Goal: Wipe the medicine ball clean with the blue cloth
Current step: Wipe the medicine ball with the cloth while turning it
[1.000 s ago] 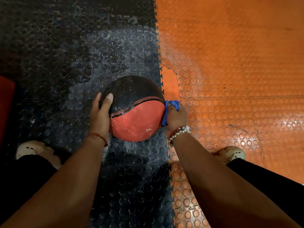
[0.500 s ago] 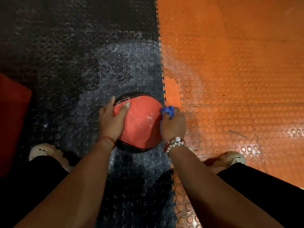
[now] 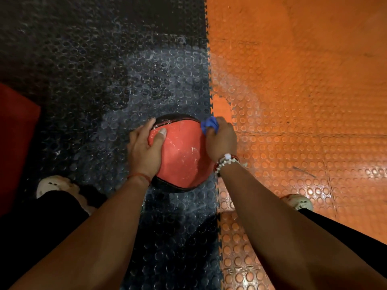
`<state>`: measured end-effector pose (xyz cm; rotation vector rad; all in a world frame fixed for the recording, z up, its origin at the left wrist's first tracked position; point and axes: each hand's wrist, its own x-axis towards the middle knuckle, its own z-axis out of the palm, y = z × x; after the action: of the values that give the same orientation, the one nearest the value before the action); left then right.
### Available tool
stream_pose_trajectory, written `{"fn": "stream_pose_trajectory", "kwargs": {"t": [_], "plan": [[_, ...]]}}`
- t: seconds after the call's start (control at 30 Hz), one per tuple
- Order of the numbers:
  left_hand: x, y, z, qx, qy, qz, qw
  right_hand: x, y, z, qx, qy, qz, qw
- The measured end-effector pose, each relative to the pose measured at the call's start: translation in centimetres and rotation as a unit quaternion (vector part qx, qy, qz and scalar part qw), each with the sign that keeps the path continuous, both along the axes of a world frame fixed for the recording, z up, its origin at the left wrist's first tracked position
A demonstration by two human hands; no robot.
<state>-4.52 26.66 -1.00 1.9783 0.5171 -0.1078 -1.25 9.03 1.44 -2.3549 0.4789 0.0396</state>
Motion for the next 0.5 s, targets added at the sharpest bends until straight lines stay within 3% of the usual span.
{"fn": "stream_pose_trajectory", "kwargs": {"t": [0.13, 0.3, 0.4, 0.5], "plan": [[0.5, -0.3, 0.2, 0.022, 0.015, 0.001, 1.0, -4.3, 1.3, 0.8, -0.021, -0.044, -0.028, 0.998], [1.4, 0.4, -0.1, 0.016, 0.016, -0.003, 1.0, -5.1, 4.1, 2.5, -0.066, -0.119, 0.126, 0.983], [1.5, 0.4, -0.1, 0.011, 0.011, -0.02, 1.0, -1.1, 3.4, 2.5, -0.114, -0.077, 0.129, 0.982], [1.6, 0.2, -0.1, -0.003, 0.004, -0.021, 1.0, 1.4, 1.6, 1.4, -0.058, -0.016, 0.076, 0.995]]}}
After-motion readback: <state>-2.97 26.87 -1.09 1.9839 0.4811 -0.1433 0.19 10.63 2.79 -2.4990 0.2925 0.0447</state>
